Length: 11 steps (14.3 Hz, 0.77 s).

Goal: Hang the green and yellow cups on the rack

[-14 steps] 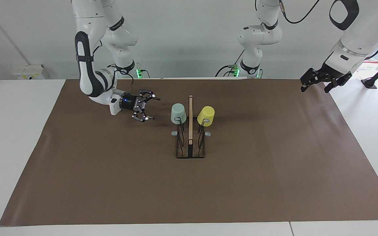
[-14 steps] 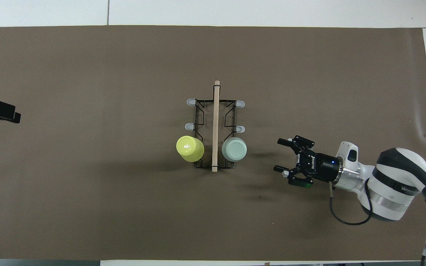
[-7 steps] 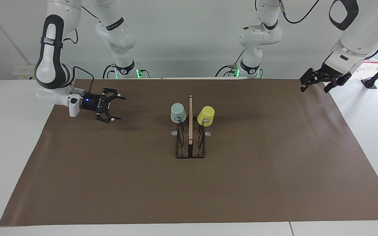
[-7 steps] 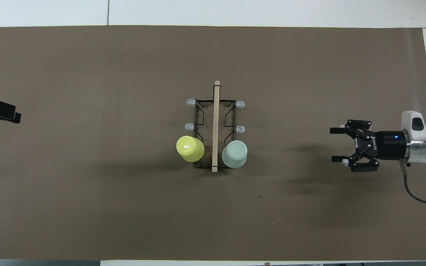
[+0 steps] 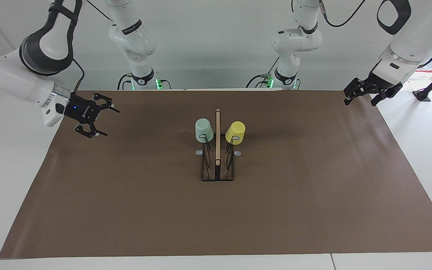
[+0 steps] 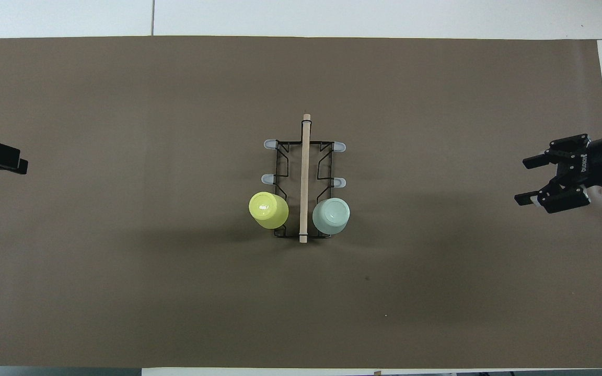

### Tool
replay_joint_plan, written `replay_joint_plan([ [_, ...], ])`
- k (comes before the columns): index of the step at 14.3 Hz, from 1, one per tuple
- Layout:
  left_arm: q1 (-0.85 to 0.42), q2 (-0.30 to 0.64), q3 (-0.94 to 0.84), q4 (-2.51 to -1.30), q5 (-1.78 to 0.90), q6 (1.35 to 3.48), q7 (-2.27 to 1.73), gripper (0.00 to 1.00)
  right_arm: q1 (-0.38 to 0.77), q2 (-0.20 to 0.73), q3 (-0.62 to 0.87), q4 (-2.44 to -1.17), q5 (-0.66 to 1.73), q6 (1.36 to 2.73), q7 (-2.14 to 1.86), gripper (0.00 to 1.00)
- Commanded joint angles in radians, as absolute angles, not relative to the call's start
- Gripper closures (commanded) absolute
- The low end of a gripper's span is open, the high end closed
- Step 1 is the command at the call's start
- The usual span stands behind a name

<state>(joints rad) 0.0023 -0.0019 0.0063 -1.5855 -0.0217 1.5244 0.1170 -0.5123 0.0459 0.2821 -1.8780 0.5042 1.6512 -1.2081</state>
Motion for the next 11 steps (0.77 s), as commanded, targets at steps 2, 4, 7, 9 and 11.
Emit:
replay_joint_plan([
  [2,0.011,-0.003,-0.002,-1.582,-0.012,1.520,0.106,0.00,-0.459,0.051,0.293,-1.735,0.271,1.600,-1.031,0.00],
  [4,0.009,-0.003,-0.002,-1.582,-0.012,1.520,0.106,0.00,-0.402,0.037,0.293,-1.643,0.184,1.513,-0.788,0.00],
  [7,0.009,-0.003,-0.002,-1.582,-0.012,1.520,0.106,0.00,-0.347,0.028,0.293,-1.553,0.124,1.381,-0.434,0.00],
  [9,0.009,-0.002,-0.002,-1.582,-0.012,1.520,0.106,0.00,-0.342,-0.018,0.295,-1.580,0.117,1.359,-0.338,0.00],
  [11,0.009,-0.003,-0.002,-1.582,-0.012,1.520,0.106,0.00,-0.229,-0.047,0.218,-1.620,0.034,1.355,-0.298,0.00],
])
